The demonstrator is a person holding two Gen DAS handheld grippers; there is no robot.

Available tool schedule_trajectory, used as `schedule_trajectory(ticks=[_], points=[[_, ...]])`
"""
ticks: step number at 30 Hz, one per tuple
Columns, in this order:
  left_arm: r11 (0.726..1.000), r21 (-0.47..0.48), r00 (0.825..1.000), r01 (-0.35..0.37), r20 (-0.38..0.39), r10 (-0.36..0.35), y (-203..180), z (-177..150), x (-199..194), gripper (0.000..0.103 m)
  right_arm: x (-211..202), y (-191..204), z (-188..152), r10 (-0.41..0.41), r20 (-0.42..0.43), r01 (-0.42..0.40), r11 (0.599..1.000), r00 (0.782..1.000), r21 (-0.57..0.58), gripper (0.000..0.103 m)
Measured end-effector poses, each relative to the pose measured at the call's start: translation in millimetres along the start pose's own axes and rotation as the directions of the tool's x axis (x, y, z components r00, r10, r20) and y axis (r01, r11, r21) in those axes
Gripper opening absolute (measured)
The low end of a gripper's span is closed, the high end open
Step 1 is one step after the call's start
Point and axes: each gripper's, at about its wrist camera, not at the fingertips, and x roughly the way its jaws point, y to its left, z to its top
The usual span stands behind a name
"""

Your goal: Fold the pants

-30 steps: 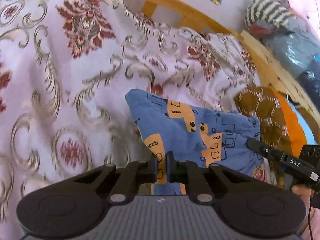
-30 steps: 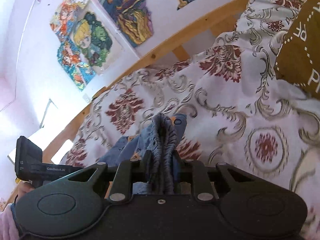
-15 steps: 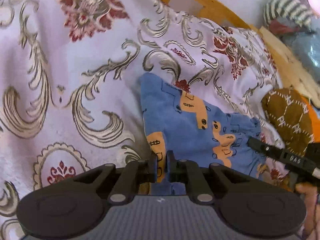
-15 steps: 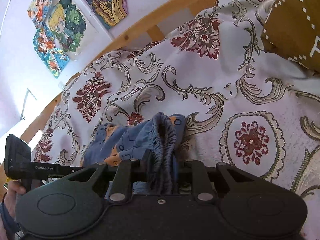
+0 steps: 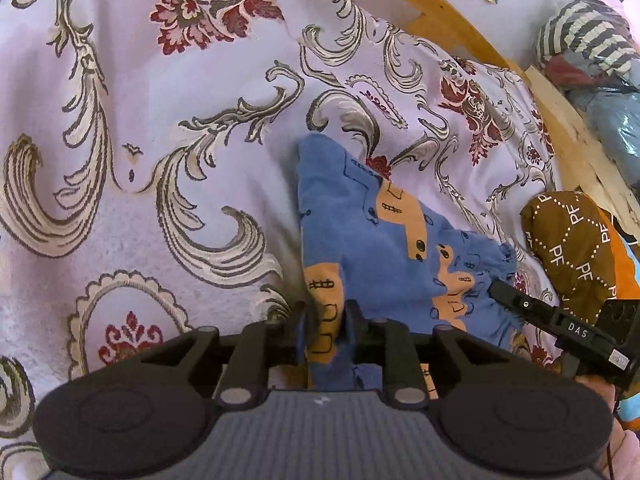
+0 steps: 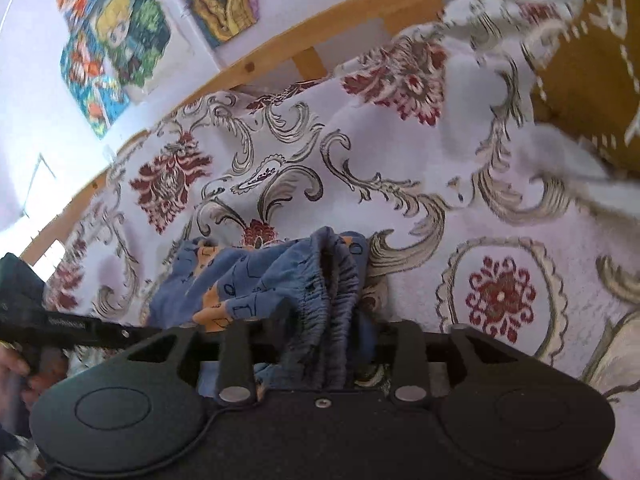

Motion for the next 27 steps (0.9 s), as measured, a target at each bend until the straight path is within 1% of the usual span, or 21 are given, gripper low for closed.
schedule_trajectory(ticks=[1, 2, 3, 4, 6, 7, 8, 9, 10, 11, 13, 15, 16, 17, 19, 20, 23, 27], points=[[1.0, 0.0, 1.0, -0.001, 0.0, 0.001, 0, 0, -1, 0.027, -5, 6, 0, -0.014, 0.009, 0.014, 1.0, 1.0, -0.023, 0.071], [1.0, 0.002, 1.0, -0.008, 0.002, 0.008, -1, 0, -3, 0.028, -10, 14, 0, -0.025, 0.019, 0.026, 0.998, 0.999, -0.056, 0.072], [1.0, 0.003, 1.0, -0.014, 0.004, 0.014, -3, 0, -5, 0.03, -17, 22, 1, -0.036, 0.03, 0.039, 0.995, 0.999, -0.093, 0.076], [1.0, 0.007, 1.0, -0.026, 0.01, 0.026, -6, 0, -8, 0.032, -23, 30, 1, -0.051, 0.043, 0.056, 0.99, 0.998, -0.126, 0.081], [0.998, 0.02, 0.998, -0.059, 0.026, 0.059, -13, 0, -17, 0.036, -38, 44, 1, -0.081, 0.085, 0.093, 0.983, 0.993, -0.158, 0.087], [0.997, 0.024, 0.997, -0.072, 0.038, 0.071, -16, 0, -22, 0.046, -46, 50, 0, -0.088, 0.107, 0.104, 0.982, 0.99, -0.157, 0.091], [0.996, 0.023, 0.995, -0.087, 0.059, 0.086, -20, -2, -30, 0.06, -53, 55, 0, -0.094, 0.125, 0.113, 0.982, 0.988, -0.152, 0.094], [0.995, 0.02, 0.992, -0.098, 0.076, 0.097, -24, -4, -37, 0.068, -61, 61, 0, -0.098, 0.146, 0.12, 0.981, 0.984, -0.151, 0.098], [0.993, 0.016, 0.989, -0.114, 0.097, 0.112, -28, -7, -44, 0.081, -69, 66, -1, -0.099, 0.165, 0.125, 0.98, 0.981, -0.153, 0.099], [0.992, 0.02, 0.986, -0.127, 0.113, 0.124, -31, -9, -51, 0.084, -78, 72, -2, -0.098, 0.183, 0.127, 0.98, 0.978, -0.155, 0.1], [0.984, 0.045, 0.977, -0.173, 0.133, 0.166, -41, -16, -65, 0.086, -92, 83, -4, -0.101, 0.201, 0.134, 0.978, 0.974, -0.159, 0.102], [0.967, 0.081, 0.959, -0.241, 0.172, 0.225, -55, -25, -82, 0.093, -106, 96, -9, -0.106, 0.223, 0.148, 0.972, 0.969, -0.182, 0.102], [0.96, 0.095, 0.949, -0.265, 0.203, 0.242, -62, -30, -91, 0.098, -113, 101, -12, -0.105, 0.233, 0.152, 0.969, 0.967, -0.194, 0.102], [0.951, 0.105, 0.936, -0.29, 0.238, 0.259, -71, -36, -101, 0.1, -120, 107, -16, -0.105, 0.244, 0.157, 0.966, 0.964, -0.207, 0.102], [0.94, 0.115, 0.916, -0.322, 0.288, 0.279, -85, -46, -118, 0.101, -135, 119, -22, -0.103, 0.265, 0.169, 0.957, 0.959, -0.237, 0.102], [0.935, 0.111, 0.903, -0.336, 0.319, 0.287, -93, -53, -127, 0.103, -142, 124, -26, -0.103, 0.277, 0.175, 0.953, 0.955, -0.249, 0.102], [0.933, 0.078, 0.87, -0.351, 0.395, 0.294, -111, -76, -150, 0.103, -164, 138, -38, -0.098, 0.311, 0.19, 0.941, 0.945, -0.281, 0.102], [0.931, 0.055, 0.848, -0.36, 0.435, 0.303, -124, -108, -169, 0.103, -187, 148, -58, -0.09, 0.352, 0.211, 0.923, 0.932, -0.321, 0.102]])
